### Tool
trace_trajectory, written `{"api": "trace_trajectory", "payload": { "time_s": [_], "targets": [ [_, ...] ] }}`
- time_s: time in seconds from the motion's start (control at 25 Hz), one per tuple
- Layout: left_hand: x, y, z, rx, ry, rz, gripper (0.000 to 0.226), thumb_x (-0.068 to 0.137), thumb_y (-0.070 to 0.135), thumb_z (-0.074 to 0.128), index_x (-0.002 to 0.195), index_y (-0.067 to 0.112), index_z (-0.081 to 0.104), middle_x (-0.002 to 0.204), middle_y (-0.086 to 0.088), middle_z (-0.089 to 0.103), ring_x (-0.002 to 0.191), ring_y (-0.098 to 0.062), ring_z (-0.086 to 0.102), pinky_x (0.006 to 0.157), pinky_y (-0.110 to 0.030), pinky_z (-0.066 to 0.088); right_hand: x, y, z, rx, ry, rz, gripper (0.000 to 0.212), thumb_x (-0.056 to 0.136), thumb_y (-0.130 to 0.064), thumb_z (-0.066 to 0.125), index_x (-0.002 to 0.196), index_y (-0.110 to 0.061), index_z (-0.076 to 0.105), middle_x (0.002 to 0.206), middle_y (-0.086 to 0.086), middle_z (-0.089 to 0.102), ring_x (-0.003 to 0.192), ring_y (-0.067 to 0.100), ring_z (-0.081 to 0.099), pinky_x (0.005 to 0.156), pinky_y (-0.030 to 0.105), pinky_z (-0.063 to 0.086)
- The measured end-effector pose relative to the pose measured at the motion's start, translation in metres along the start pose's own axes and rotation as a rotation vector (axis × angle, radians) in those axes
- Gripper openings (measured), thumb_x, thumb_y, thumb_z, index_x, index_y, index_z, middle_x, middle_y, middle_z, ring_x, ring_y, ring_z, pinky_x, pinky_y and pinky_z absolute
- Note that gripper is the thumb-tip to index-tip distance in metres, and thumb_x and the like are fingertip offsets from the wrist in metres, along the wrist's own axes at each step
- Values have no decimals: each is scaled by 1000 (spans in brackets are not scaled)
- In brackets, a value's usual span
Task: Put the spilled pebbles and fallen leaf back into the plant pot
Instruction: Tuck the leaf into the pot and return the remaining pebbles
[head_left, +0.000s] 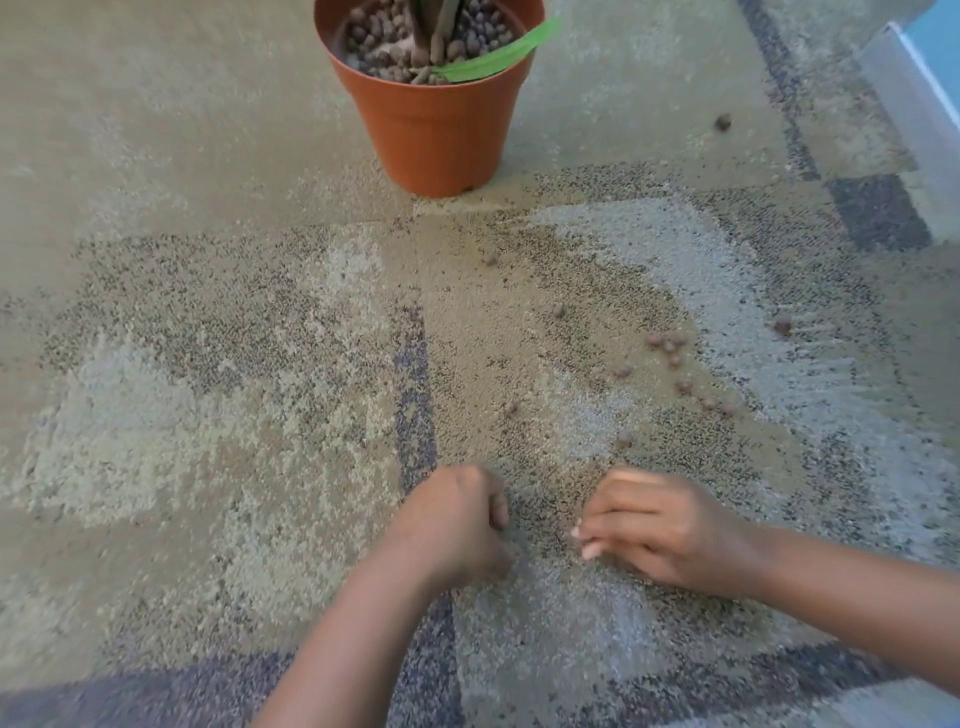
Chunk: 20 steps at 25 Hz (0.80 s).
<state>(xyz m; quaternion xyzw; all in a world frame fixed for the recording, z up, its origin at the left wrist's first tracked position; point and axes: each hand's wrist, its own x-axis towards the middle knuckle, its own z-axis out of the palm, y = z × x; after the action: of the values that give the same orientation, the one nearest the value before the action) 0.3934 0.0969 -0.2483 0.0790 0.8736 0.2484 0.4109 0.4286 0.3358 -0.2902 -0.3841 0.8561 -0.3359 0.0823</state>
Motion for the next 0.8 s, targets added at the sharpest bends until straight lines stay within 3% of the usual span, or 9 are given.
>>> {"api": "trace_trajectory", "payload": {
  "time_s": [0.12, 0.24, 0.32, 0.44, 0.6, 0.8],
  "targets": [
    [10, 3, -16, -117, 46, 59, 16, 77, 13, 75, 75, 28, 69, 70, 12, 68, 57, 3, 62, 51, -10, 50, -25, -2, 10, -11, -75, -84, 10, 91, -19, 69, 98, -12, 72, 103, -4, 70, 98, 10, 62, 74, 19, 54],
    [30, 6, -31, -209, 500, 92, 13, 82, 19, 76, 94, 24, 74, 76, 13, 68, 59, 6, 61, 50, -5, 49, -44, -2, 10, -93, -143, -64, 20, 95, -16, 63, 114, -14, 64, 118, -3, 65, 113, 12, 55, 82, 20, 53],
    [43, 7, -30, -169, 691, 149, 31, 84, 19, 75, 114, 19, 70, 85, 7, 68, 70, 3, 61, 62, -6, 50, -50, 1, 5, -79, -106, -54, 21, 94, -7, 63, 115, -9, 64, 114, 0, 66, 111, 15, 57, 85, 22, 52],
    [58, 12, -19, -93, 678, 196, 36, 82, 21, 76, 117, 16, 69, 93, -2, 68, 77, -12, 64, 81, -30, 59, -52, 6, -8, -54, 129, 94, 17, 90, -2, 64, 104, -8, 71, 104, 0, 70, 103, 13, 63, 87, 22, 53],
    [64, 12, -8, -47, 700, 249, 24, 79, 19, 78, 100, 7, 75, 96, -9, 67, 71, -18, 65, 70, -28, 61, -43, 29, -48, -146, 424, 428, 30, 76, 4, 76, 101, -13, 72, 100, 1, 72, 94, 14, 68, 85, 25, 56],
    [56, 18, -6, 79, 649, 252, 10, 86, 12, 71, 93, 6, 76, 90, -11, 70, 67, -19, 66, 62, -29, 61, -14, 25, -40, -141, 298, 355, 19, 83, -8, 73, 100, -15, 74, 103, -2, 72, 99, 12, 67, 88, 25, 55]
  ]
}}
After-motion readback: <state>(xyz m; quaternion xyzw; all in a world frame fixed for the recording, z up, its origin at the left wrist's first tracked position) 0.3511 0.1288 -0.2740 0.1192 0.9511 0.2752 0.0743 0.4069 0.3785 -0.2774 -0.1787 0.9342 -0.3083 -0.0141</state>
